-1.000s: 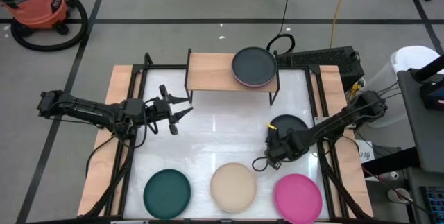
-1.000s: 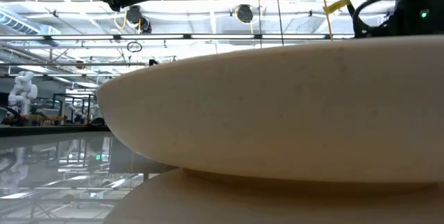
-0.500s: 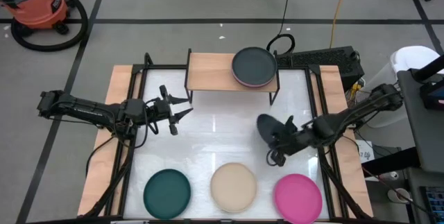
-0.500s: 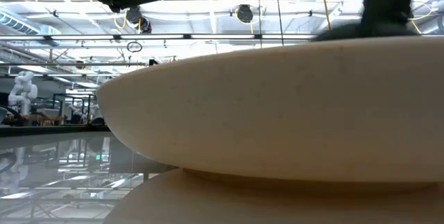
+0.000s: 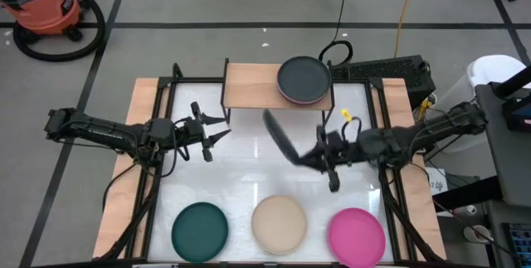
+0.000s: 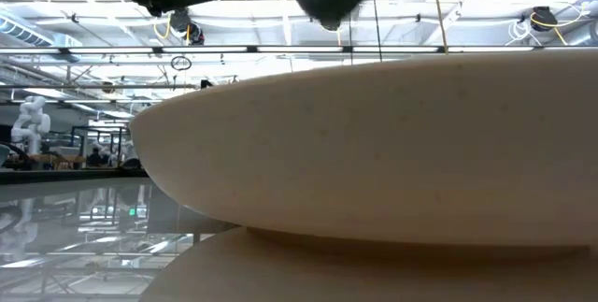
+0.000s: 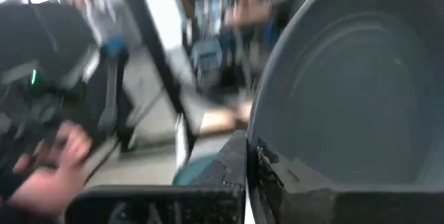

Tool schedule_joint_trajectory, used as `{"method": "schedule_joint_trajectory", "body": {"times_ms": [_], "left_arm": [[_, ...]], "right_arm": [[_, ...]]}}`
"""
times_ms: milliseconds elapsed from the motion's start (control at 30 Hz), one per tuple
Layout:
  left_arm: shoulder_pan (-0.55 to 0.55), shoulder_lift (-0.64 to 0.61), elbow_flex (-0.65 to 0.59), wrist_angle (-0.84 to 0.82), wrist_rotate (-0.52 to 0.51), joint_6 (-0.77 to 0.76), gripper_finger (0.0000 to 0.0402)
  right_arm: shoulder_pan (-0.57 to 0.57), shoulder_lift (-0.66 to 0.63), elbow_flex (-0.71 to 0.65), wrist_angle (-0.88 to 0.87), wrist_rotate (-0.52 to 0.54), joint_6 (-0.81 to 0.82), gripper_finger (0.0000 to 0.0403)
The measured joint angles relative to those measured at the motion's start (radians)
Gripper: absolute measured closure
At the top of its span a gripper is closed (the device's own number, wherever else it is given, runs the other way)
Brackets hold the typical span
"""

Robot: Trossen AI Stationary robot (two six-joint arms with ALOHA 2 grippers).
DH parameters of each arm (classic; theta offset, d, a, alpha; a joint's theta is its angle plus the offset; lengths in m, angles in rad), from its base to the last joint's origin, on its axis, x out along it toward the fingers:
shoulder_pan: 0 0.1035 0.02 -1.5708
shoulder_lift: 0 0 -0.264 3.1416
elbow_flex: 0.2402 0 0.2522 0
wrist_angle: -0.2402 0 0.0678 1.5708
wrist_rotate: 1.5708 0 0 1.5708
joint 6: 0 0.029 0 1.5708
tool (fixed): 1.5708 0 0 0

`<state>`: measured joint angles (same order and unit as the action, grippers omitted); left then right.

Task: Place and stack plates onto a shelf
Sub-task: Put the black plate on the shelf

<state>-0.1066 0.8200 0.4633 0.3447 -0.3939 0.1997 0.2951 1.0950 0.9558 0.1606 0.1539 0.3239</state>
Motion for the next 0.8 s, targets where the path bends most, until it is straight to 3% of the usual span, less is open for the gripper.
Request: {"method": "schedule_joint_trajectory", "body": {"times_ms": [67, 167, 233, 333, 600, 800], "left_arm": [[0.0, 0.0, 0.0, -0.001, 0.0, 0.001, 0.0227], [0.0, -0.01, 0.0, -0.052, -0.015, 0.067, 0.0227], [-0.005, -0.051, -0.001, -0.1, -0.093, 0.113, 0.0227], [-0.007, -0.121, 0.001, -0.137, -0.215, 0.103, 0.0227], [-0.008, -0.279, 0.0, -0.282, -0.211, 0.078, 0.0227], [-0.008, -0.414, 0.0, -0.415, -0.21, 0.034, 0.0227]], "right_arm": [[-0.049, 0.0, 0.006, 0.079, 0.0, -0.036, 0.0403], [-0.144, 0.026, 0.089, -0.072, -0.018, -0.003, 0.0403], [-0.187, 0.07, 0.144, -0.161, 0.027, -0.023, 0.0403], [-0.243, 0.156, 0.223, -0.219, 0.014, -0.08, 0.0403], [-0.369, 0.381, 0.47, -0.245, -0.105, -0.264, 0.0403], [-0.444, 0.517, 0.593, -0.265, -0.109, -0.365, 0.0403]]}}
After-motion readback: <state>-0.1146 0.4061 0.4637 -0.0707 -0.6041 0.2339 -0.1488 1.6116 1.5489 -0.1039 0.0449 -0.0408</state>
